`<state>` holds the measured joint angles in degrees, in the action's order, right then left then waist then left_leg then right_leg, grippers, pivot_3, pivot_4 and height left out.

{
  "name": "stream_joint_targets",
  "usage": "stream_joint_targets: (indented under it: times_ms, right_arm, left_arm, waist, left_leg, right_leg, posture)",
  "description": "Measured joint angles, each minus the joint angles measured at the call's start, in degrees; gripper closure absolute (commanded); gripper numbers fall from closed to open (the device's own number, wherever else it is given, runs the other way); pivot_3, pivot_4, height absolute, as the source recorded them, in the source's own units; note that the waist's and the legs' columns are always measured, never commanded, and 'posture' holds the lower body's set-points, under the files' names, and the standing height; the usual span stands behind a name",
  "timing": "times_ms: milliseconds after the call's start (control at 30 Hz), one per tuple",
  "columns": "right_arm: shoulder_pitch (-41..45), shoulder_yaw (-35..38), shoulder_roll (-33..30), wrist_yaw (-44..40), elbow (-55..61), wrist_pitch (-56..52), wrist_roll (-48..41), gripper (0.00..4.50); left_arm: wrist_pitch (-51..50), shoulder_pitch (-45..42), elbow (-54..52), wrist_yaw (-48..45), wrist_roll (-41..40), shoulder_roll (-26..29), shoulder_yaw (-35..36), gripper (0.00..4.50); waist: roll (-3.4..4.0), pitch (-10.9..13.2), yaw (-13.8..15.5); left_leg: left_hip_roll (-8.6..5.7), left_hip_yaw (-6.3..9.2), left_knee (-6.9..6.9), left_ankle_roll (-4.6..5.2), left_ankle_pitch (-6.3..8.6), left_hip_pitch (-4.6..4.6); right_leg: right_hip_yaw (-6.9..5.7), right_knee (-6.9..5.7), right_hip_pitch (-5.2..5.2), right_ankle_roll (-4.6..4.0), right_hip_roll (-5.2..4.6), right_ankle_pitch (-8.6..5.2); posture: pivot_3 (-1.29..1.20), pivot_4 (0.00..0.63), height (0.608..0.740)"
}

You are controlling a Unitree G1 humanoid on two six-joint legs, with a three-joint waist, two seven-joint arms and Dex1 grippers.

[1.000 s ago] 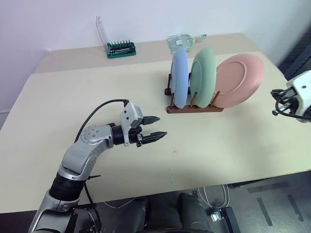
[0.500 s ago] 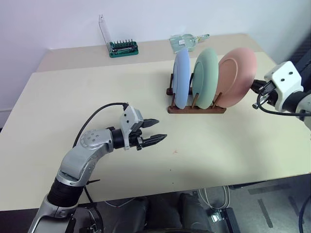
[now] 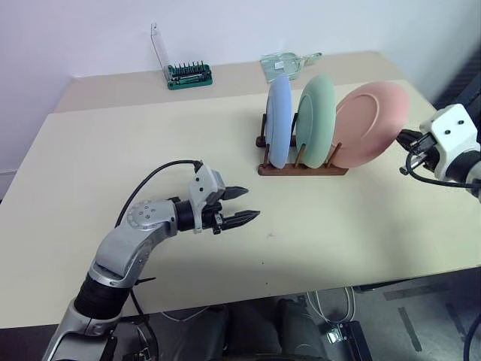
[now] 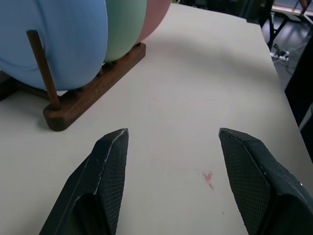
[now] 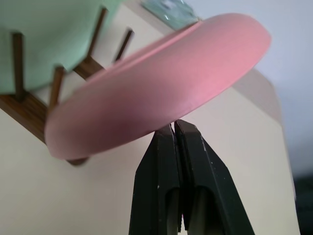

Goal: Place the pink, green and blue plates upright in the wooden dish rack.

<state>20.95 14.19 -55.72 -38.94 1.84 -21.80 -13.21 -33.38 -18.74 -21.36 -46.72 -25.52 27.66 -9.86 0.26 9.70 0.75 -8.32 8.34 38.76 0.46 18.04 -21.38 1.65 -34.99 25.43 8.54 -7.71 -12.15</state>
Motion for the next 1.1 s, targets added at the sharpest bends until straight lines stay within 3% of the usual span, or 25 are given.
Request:
stream_joint_targets:
  times_ms: [767, 967, 1100]
  right_arm:
    - [2.0, -3.3, 2.2, -2.7, 0.0, 1.3, 2.0, 4.47]
    - [-5.9, 6.5, -0.7, -2.6, -3.0, 2.1, 2.5, 4.47]
    - [-15.2, 13.8, 1.2, -6.8, -0.8, 0.8, -2.8, 4.47]
  left_arm:
    - [0.1, 0.7, -0.3, 1.0, 0.0, 0.3, 0.0, 1.47]
    - [1.5, 1.0, 1.3, 3.3, 1.5, 1.7, 2.5, 1.47]
    - [6.2, 3.2, 8.3, 3.2, 4.8, 6.9, 6.7, 1.47]
  waist:
    - [0.0, 0.0, 0.1]
    - [0.0, 0.0, 0.5]
    - [0.02, 0.0, 0.0]
  left_leg:
    - [-0.01, 0.01, 0.02, 0.0, 0.0, -0.01]
    - [0.0, 0.0, 0.01, 0.0, 0.0, 0.02]
    - [0.04, -0.01, -0.08, -0.01, 0.01, 0.06]
  right_leg:
    - [0.0, 0.0, 0.0, 0.0, -0.01, 0.0]
    - [0.0, -0.02, -0.01, 0.0, 0.0, 0.0]
    - [0.0, 0.0, -0.01, -0.01, 0.03, 0.0]
  posture:
    - [0.0, 0.15, 0.74]
    - [0.0, 0.15, 0.74]
    - [0.0, 0.15, 0.74]
